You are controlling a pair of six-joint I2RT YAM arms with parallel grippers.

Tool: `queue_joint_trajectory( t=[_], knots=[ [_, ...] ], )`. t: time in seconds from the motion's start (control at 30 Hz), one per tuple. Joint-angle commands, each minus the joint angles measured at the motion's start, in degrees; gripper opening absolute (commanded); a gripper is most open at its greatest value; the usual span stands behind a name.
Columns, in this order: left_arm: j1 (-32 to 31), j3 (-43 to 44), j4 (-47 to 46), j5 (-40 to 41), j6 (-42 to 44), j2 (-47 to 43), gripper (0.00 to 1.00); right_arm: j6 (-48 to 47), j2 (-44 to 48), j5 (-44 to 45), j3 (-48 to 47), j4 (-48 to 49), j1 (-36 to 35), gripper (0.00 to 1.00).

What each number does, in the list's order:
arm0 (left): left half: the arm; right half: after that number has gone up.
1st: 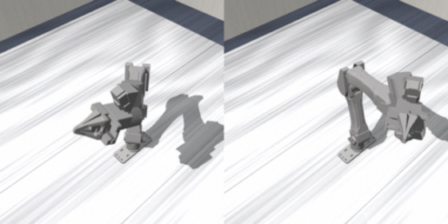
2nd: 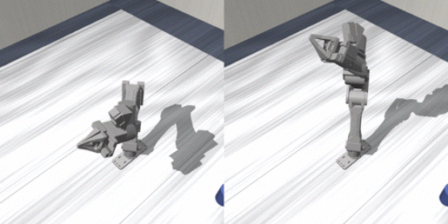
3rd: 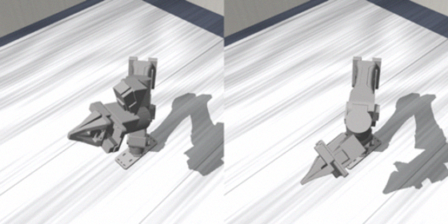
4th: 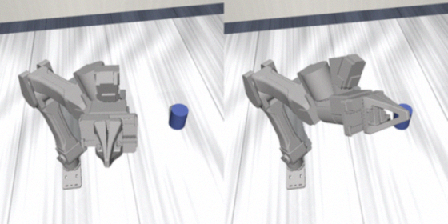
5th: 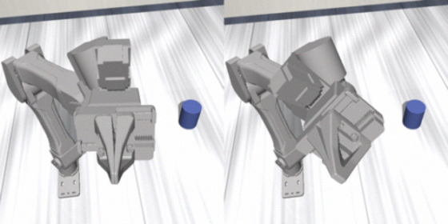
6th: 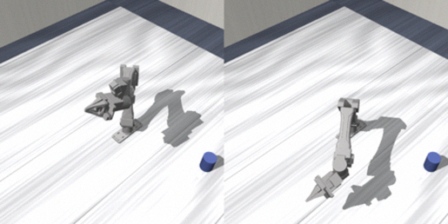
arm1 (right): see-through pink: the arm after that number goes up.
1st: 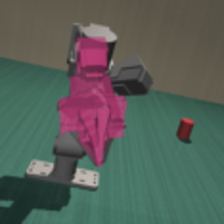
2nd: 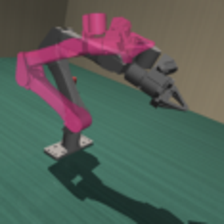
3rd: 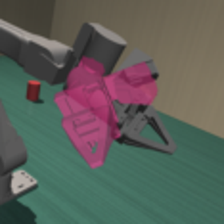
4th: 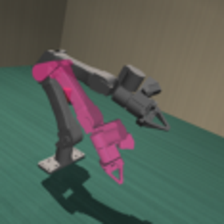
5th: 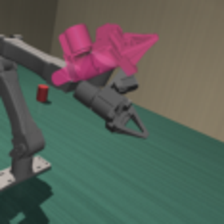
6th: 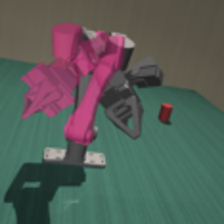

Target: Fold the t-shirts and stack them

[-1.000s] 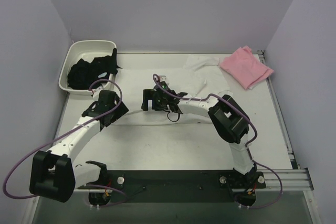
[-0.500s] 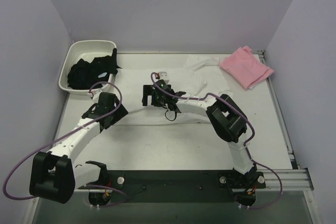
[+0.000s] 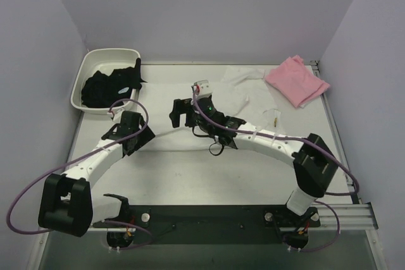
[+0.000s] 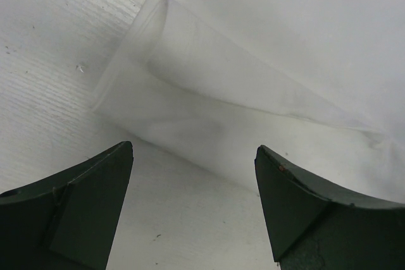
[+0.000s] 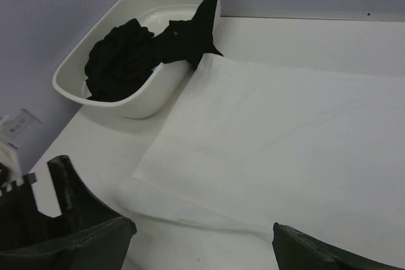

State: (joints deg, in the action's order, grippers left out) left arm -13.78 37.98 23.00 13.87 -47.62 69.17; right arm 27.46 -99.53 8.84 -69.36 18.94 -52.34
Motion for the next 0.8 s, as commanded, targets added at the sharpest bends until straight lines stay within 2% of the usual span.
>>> queue_joint_trajectory(
  t=[0.0, 0.27, 0.77],
  knots=[
    [0.2, 2.9, -4.7, -0.4, -0.5, 3.3, 0.88, -2.9, 10.4, 3.3, 6.8, 2.7, -0.7, 0.97],
    [0.2, 4.6, -10.9, 0.0, -2.0, 10.7, 0.88, -4.8, 24.2, 5.0, 18.6, 1.7, -2.2, 0.98],
    [0.8, 12.2, -12.7, 3.2, -1.5, 21.3, 0.88, -3.0, 30.2, 5.2, 26.8, 0.3, -2.5, 0.98]
  ],
)
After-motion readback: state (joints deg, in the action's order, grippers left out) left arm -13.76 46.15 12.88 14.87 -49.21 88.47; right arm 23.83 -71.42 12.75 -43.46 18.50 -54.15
